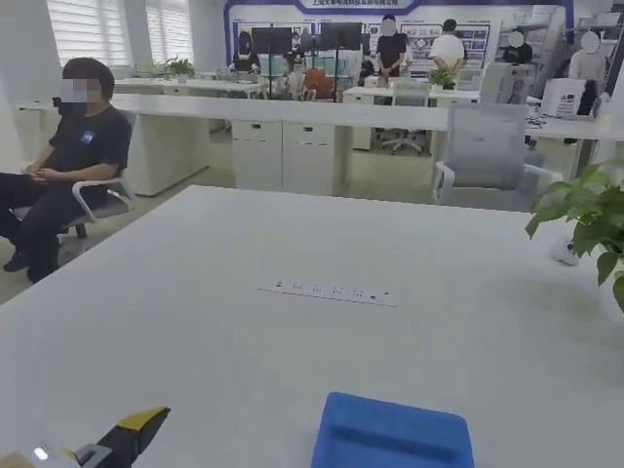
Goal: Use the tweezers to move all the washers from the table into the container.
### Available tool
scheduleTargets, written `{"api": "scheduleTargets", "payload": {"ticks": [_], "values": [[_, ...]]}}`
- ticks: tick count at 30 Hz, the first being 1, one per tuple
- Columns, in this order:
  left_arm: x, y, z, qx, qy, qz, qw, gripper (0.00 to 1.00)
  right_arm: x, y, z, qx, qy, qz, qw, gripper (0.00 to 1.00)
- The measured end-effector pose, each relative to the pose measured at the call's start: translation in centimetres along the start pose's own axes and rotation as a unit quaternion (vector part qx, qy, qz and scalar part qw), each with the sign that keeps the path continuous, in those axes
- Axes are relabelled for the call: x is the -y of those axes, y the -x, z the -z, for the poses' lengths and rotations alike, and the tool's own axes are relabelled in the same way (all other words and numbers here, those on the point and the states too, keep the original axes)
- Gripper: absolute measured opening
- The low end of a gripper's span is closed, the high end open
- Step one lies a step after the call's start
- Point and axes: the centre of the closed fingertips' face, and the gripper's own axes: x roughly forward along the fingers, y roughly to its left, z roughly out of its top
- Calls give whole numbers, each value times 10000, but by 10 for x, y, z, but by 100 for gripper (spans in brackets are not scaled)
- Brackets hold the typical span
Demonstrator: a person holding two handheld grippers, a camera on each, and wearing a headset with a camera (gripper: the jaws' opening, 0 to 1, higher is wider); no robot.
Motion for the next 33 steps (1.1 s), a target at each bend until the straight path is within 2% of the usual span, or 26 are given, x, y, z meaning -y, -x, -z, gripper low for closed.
{"api": "scheduleTargets", "payload": {"ticks": [21, 33], "values": [[-2, 1, 3, -63, -32, -26, 10000, 77, 0, 0, 3, -106, 45, 14, 9999, 74], [6, -2, 5, -141, 2, 213, 9997, 75, 0, 0, 8, -325, 244, 75, 9991, 71]]}}
